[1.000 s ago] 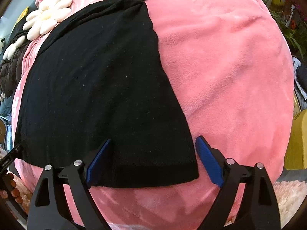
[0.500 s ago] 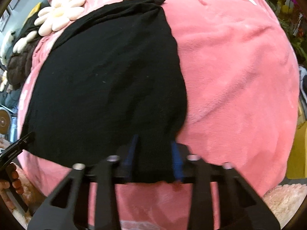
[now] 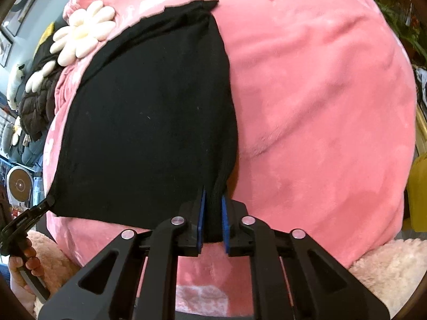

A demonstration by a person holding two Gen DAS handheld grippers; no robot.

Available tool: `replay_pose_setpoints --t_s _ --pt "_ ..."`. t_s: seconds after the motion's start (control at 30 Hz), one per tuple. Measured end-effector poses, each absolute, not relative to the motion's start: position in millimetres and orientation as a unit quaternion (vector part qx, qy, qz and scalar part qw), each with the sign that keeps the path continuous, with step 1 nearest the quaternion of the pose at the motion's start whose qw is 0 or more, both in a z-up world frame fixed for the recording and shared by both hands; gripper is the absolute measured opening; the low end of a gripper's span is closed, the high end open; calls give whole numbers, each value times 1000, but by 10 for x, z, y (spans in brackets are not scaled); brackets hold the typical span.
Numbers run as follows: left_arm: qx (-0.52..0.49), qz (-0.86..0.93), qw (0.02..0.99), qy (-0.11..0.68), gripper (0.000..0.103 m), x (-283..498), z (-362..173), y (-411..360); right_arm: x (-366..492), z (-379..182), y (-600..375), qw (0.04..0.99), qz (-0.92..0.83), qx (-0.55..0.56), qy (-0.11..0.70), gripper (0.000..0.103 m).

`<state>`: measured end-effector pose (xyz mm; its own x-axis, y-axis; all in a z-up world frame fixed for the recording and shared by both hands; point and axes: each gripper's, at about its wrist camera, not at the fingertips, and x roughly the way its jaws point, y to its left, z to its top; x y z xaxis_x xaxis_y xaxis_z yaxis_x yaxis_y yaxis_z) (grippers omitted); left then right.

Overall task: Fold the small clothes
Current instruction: 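Grasp the sweater hem with the right tool while the left tool grasps it too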

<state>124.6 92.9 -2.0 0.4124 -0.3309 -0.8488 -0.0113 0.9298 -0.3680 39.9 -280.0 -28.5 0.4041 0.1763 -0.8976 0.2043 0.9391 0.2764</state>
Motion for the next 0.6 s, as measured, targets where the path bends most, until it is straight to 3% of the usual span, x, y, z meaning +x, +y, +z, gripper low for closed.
replay_pose_setpoints --t_s 0.07,0.1,0.13,0.27,0.5,0.57,0.6 --pt "-171 -77 826 531 29 1242 -33 999 399 -297 -2802 818 -12 180 546 21" --pt "-180 -71 828 526 44 1231 -18 1042 404 -291 -2809 820 -19 179 544 38" --pt "-189 -61 831 519 50 1209 -2 1074 387 -262 -2823 824 -28 178 537 54" --pt "-227 -31 826 515 58 1209 -35 1228 375 -268 -2854 827 -40 182 531 64" --pt "-204 -58 812 544 58 1351 -245 984 525 -445 -2723 814 -31 164 556 64" --pt "-181 -75 818 542 57 1378 -229 900 528 -416 -2685 820 -14 163 549 46" --pt "-175 -88 817 542 35 1399 -216 873 528 -406 -2673 819 -2 168 548 24"
